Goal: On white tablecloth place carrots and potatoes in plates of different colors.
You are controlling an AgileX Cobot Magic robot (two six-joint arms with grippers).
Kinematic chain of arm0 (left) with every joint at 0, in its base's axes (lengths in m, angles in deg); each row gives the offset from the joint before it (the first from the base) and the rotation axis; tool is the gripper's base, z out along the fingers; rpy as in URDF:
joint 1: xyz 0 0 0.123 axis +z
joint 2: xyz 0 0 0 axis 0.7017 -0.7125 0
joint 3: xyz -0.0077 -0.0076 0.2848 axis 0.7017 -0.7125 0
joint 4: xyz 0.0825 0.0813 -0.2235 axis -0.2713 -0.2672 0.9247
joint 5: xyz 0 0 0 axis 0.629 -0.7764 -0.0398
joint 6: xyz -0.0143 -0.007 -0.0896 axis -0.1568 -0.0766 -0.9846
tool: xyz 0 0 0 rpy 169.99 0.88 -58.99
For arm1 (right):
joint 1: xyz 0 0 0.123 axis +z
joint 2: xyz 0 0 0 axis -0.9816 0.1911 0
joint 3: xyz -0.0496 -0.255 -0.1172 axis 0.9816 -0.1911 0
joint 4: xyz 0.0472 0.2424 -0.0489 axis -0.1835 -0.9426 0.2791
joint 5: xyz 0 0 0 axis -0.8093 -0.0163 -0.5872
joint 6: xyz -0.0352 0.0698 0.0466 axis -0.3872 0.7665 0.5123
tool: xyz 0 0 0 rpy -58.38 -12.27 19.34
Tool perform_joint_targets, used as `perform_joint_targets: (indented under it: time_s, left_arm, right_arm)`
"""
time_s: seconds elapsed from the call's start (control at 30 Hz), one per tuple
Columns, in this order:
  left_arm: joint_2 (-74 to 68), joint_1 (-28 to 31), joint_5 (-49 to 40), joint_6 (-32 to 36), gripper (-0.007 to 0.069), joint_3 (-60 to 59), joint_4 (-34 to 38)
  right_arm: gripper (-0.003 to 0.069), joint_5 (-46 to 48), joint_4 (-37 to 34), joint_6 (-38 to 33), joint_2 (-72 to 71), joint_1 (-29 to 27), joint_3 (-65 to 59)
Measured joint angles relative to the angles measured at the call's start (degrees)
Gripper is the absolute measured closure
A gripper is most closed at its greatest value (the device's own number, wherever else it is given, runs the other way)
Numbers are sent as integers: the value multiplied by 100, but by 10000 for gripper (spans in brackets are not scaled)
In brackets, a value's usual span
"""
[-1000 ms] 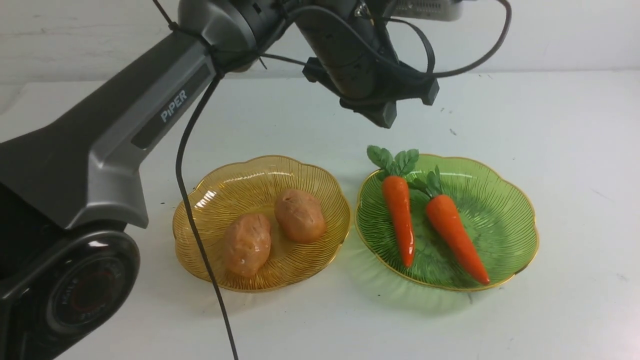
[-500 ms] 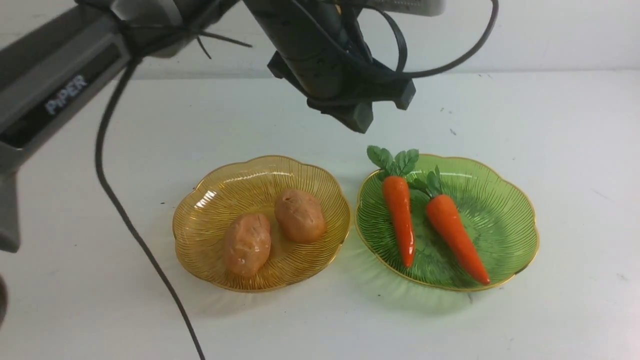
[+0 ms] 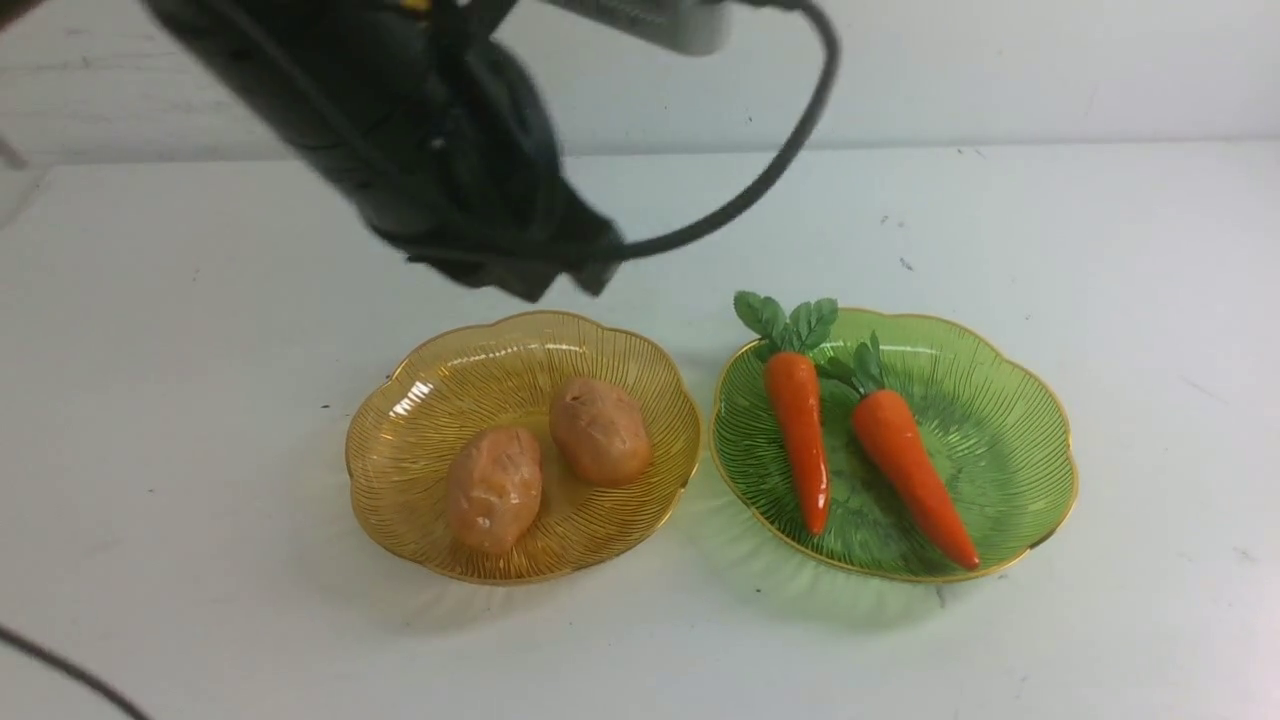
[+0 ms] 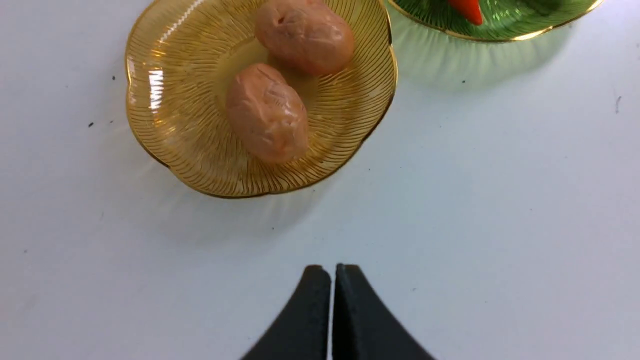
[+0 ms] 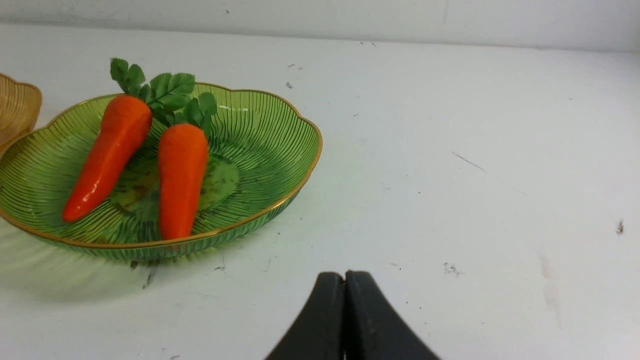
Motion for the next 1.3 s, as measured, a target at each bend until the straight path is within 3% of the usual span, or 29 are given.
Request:
perform_joint_targets:
  time_s: [0.23, 0.33, 0.93, 1.3]
  left_arm:
    - [2657, 0, 2517, -383, 628, -3177, 276]
    - [3110, 0, 3326, -423, 628, -3891, 680]
    - [3154, 0, 3702, -423, 628, -4066, 846]
    - [3162, 0, 3844, -315, 628, -4358, 555]
  right_arm:
    - [674, 0, 0, 0, 0, 0, 0]
    - [674, 0, 0, 0, 0, 0, 0]
    - [674, 0, 0, 45, 0, 0, 0]
    - [674, 0, 0, 45, 0, 0, 0]
